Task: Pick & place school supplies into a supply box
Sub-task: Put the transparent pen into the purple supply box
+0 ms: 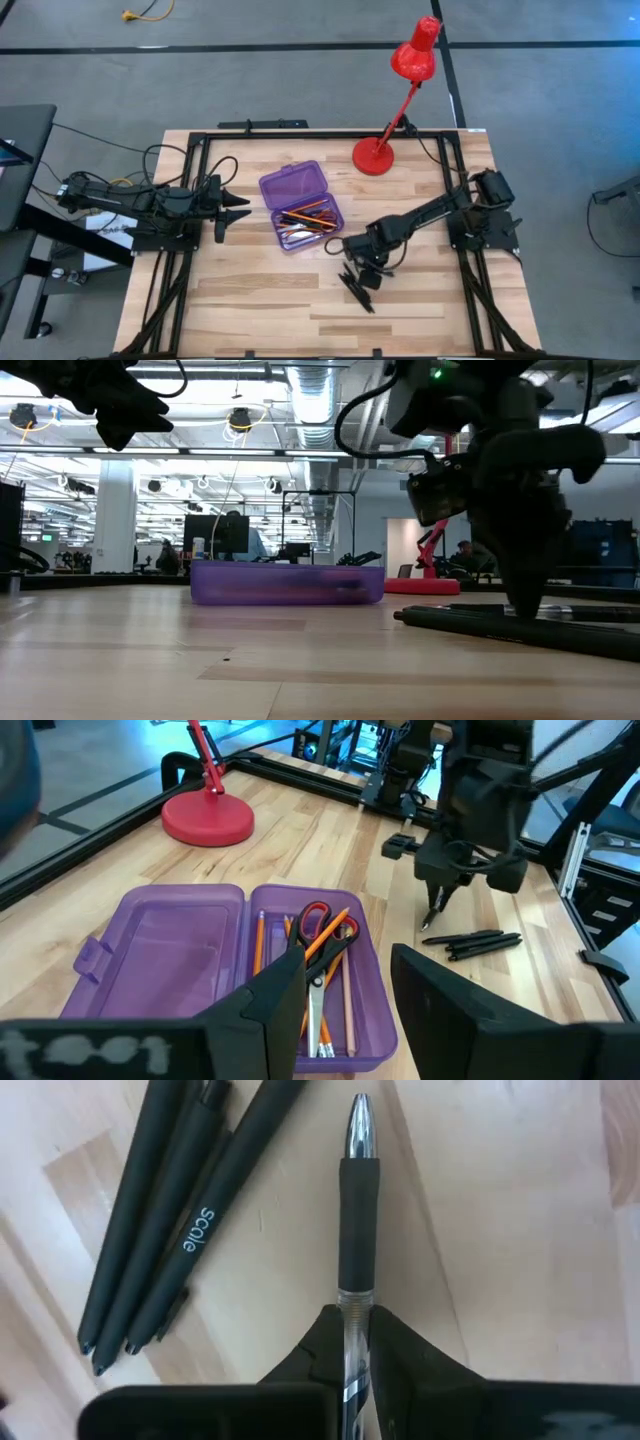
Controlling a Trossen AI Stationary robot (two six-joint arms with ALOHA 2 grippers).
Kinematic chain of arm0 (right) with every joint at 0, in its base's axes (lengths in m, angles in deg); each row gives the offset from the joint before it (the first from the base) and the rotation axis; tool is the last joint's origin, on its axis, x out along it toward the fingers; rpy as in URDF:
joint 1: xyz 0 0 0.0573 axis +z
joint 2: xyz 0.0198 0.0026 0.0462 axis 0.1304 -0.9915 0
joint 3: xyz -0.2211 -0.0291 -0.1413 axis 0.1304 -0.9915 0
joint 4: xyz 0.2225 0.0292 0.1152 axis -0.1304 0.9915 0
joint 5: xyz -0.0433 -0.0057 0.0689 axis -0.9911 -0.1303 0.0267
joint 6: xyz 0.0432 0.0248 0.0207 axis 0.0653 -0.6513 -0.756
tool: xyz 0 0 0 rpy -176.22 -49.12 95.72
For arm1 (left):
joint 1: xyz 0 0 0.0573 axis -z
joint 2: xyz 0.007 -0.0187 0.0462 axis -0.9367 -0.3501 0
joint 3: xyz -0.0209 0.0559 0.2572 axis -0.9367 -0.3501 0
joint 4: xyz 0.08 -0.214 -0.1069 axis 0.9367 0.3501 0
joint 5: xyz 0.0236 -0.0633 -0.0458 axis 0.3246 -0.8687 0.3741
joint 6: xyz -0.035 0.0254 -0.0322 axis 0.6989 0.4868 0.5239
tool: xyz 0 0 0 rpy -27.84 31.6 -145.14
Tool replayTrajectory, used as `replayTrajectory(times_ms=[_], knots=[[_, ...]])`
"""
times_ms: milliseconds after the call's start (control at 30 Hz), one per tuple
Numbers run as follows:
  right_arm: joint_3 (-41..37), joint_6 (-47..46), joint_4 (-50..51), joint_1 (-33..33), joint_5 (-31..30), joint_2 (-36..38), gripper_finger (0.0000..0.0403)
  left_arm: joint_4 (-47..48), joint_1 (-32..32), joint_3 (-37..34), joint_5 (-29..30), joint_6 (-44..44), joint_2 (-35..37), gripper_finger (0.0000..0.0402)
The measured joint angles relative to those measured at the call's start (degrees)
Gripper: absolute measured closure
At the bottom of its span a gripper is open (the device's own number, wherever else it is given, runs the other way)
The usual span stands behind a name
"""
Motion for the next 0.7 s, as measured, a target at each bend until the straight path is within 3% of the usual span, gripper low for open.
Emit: replayTrajectory(times_ms=[200,400,700], knots=[[-0.1,4.4,-1.1,-4.5,2.6,3.4,0.0386,0.0,0.0,0.0,0.0,0.0,0.0,0.0264],[0.0,8.1,-1.8,-8.8,9.6,8.7,0.0392,0.0,0.0,0.0,0.0,0.0,0.0,0.0264],[0.1,8.9,-15.6,-15.8,24.5,15.8,0.0392,-0.3,0.0,0.0,1.0,0.4,0.0,0.0264]])
